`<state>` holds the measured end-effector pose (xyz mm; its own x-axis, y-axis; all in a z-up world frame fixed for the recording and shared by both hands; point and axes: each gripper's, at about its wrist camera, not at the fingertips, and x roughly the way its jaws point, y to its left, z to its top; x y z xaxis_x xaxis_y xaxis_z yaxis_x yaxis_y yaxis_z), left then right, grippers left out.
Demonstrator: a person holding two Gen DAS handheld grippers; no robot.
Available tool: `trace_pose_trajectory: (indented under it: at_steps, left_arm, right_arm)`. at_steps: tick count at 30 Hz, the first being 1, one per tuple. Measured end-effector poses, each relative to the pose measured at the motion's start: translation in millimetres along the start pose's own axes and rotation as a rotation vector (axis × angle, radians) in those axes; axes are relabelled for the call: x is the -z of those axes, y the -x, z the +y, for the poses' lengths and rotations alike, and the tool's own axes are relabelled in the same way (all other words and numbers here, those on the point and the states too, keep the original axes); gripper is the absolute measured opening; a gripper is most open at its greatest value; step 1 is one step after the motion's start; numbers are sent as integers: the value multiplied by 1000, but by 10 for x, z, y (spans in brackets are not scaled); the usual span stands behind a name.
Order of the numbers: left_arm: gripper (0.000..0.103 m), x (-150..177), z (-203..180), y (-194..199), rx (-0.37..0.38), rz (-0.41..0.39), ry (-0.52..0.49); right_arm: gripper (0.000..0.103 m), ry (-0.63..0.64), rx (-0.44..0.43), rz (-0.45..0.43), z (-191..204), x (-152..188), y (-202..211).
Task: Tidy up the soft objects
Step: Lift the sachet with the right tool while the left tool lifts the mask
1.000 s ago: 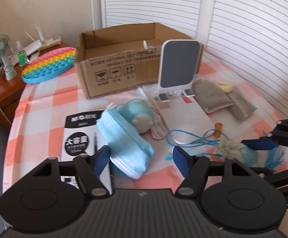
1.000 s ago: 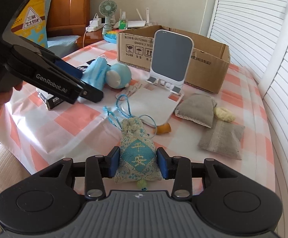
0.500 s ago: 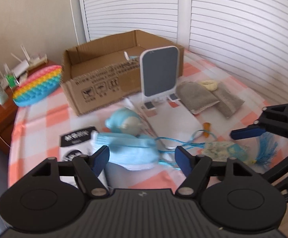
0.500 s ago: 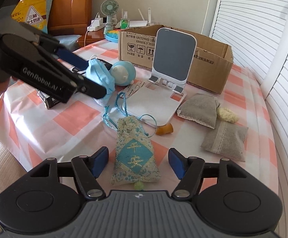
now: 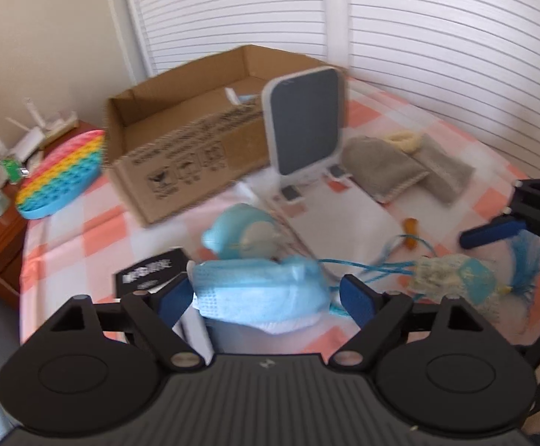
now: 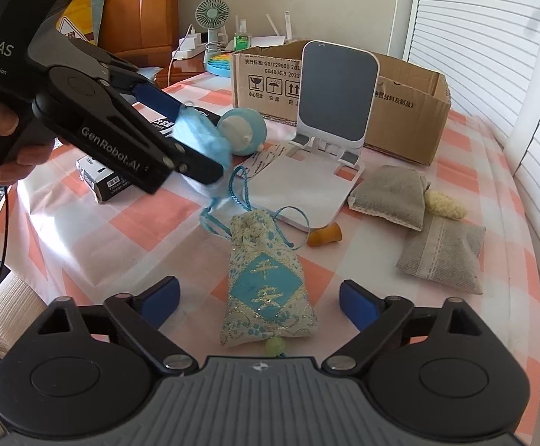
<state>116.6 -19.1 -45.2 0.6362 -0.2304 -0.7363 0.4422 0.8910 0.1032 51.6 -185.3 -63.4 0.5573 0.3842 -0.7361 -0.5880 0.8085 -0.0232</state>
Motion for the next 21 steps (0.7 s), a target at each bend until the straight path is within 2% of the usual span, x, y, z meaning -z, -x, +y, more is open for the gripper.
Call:
trace_pose_trajectory:
  at_steps: [5,9,17,21]
  left_arm:
    - [86,24,-127,-5,49,1,-17]
    - [86,32,-152,-74,5,11,-1]
    - [86,49,-118,-169,17,6,67]
    - [86,53,-132,-202,-4,0,78]
  right_arm:
    - [103,7,-10,3,21,23,-13]
    - [103,7,-20,2,8,34,-9]
    - [103,7,-20,-13,7,64,-12]
    - [103,13,-19,-25,12,86,-6]
